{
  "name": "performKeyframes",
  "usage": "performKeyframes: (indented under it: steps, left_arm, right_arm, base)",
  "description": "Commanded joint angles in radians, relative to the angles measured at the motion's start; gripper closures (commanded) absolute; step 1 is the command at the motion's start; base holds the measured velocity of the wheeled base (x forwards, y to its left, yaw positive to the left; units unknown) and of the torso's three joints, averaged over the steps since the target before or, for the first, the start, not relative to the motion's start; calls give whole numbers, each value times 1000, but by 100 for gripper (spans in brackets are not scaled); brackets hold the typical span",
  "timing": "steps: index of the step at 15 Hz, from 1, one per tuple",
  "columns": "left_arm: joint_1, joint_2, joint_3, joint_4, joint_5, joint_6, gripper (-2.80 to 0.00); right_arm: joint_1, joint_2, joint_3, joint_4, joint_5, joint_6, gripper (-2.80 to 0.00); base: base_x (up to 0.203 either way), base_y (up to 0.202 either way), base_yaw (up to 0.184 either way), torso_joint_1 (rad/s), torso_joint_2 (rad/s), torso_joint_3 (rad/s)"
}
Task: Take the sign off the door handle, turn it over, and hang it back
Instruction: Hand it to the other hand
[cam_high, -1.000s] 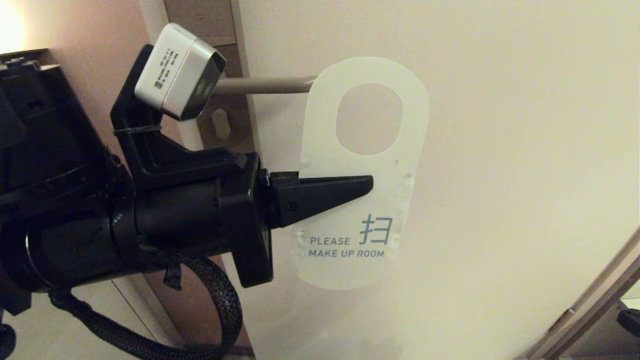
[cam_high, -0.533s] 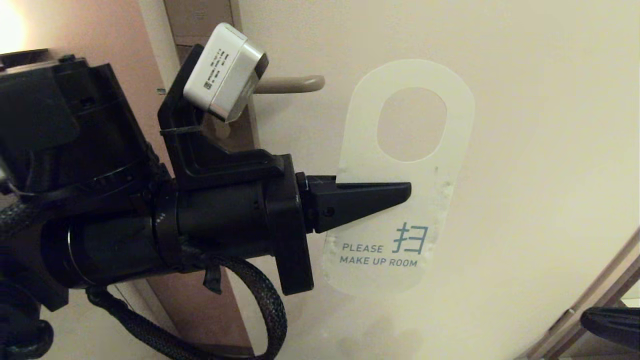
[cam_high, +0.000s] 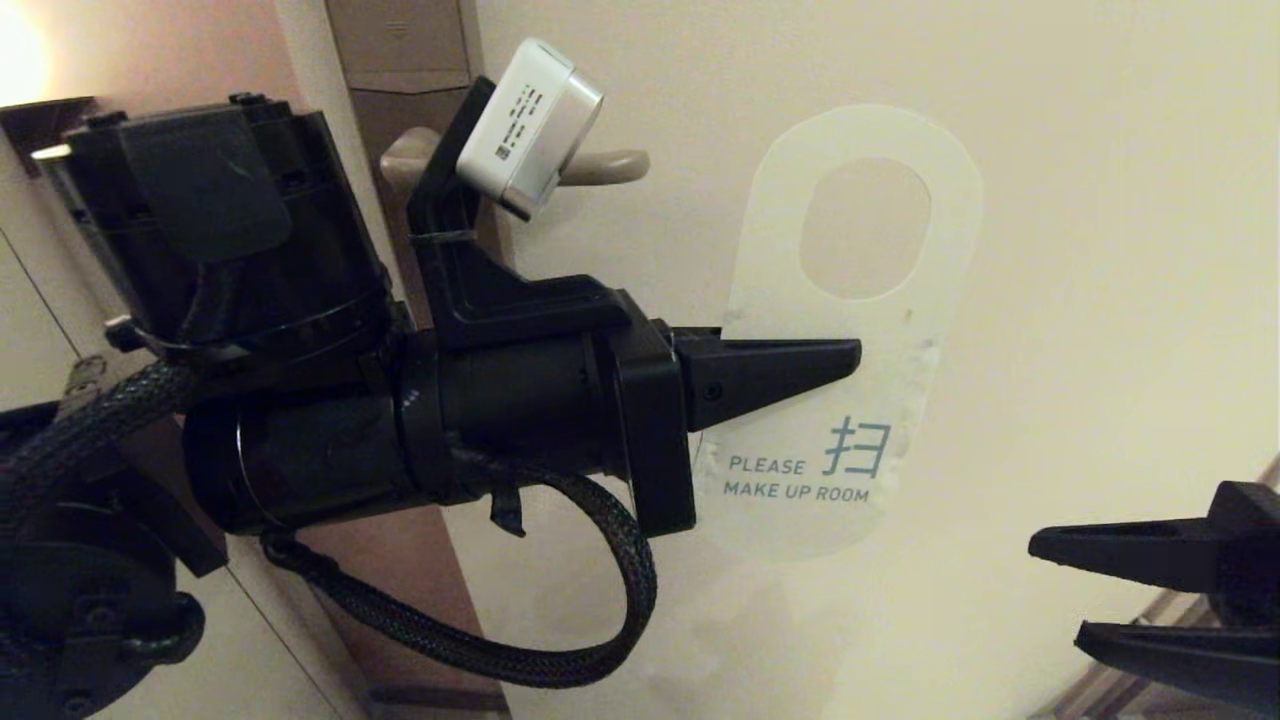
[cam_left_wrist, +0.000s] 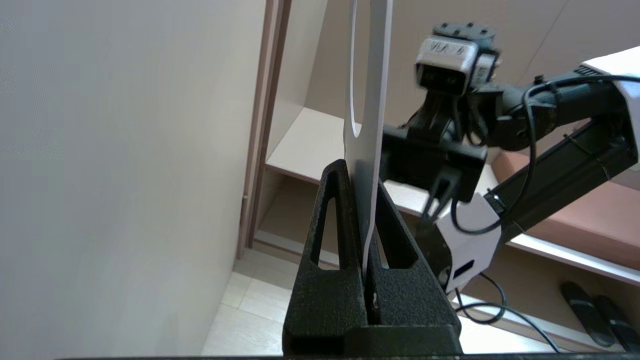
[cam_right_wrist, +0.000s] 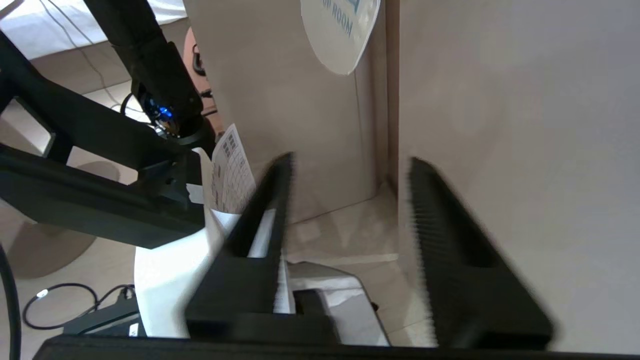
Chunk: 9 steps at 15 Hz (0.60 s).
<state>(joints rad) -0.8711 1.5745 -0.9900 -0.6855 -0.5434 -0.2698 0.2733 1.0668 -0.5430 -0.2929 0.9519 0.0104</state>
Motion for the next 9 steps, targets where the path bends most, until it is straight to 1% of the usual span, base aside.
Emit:
performKeyframes:
  steps: [1,3,7,9]
  left_arm:
    - [-9,14,-7,-4,-3,-2,0]
    - [-22,18,-15,-3,-3,-2,0]
    - [-37,34,-28,-5,-3,0,0]
    - [-38,51,-45,-5,-3,3,0]
  right_arm:
    - [21,26,-1,-3,6,0,-280]
    - [49,59,-8,-28,6,-1,-280]
    - [90,168,-21,-167,-2,1,-280]
    - [111,207,-41,-211,-24,15,-280]
  base:
    - [0,0,0,0,0,0]
    - [0,0,0,0,0,0]
    - [0,0,0,0,0,0]
    - [0,0,0,0,0,0]
